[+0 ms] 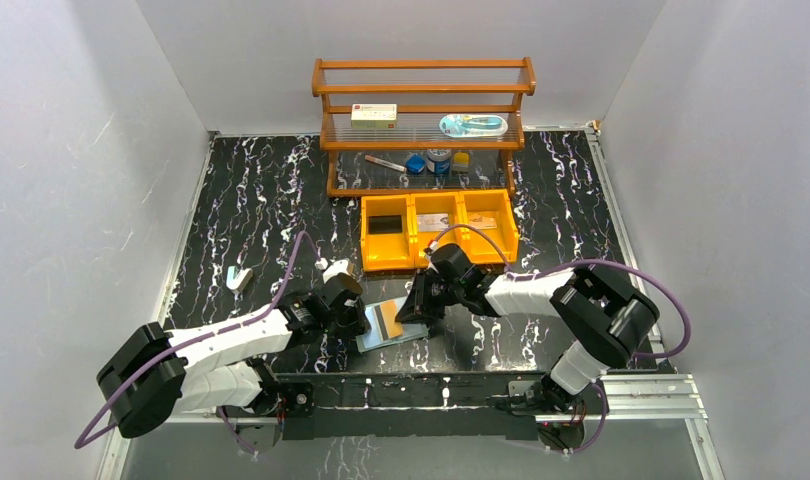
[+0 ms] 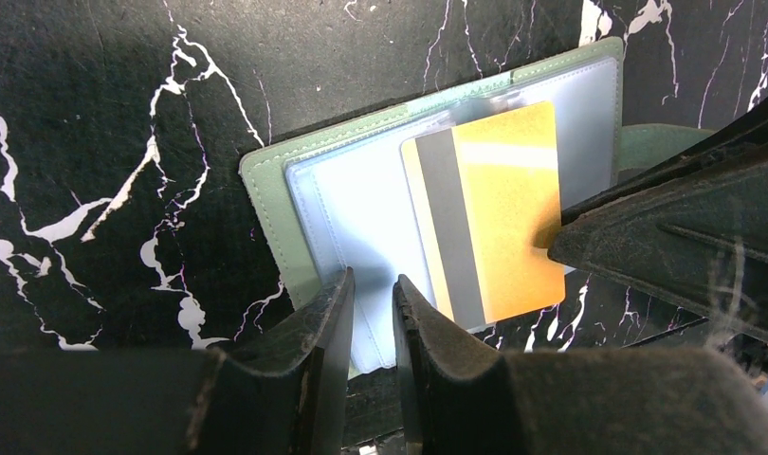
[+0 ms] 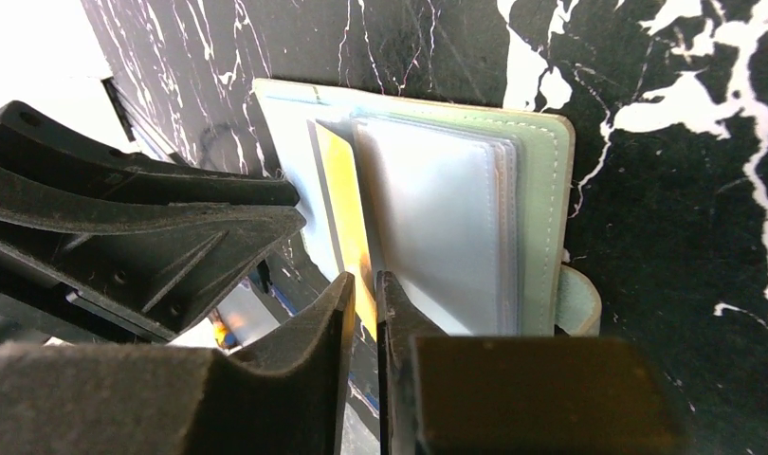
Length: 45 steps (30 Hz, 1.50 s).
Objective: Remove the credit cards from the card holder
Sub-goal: Remove the credit card from the card holder.
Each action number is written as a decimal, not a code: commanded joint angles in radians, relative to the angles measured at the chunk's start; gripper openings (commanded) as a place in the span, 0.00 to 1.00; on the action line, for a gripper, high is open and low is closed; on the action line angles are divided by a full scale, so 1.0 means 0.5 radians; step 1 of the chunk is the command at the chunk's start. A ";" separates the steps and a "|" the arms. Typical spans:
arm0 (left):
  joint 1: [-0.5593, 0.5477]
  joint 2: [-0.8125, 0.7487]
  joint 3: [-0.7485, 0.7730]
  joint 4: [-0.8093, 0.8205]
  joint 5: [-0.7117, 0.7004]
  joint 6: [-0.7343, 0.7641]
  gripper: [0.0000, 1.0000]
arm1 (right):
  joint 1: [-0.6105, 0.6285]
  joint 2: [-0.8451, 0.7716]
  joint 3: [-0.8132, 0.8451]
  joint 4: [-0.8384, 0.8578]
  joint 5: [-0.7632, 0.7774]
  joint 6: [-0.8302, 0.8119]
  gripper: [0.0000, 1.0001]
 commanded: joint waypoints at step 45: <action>-0.005 -0.001 0.022 -0.087 -0.015 0.118 0.18 | 0.008 -0.013 0.011 0.083 0.134 0.040 0.00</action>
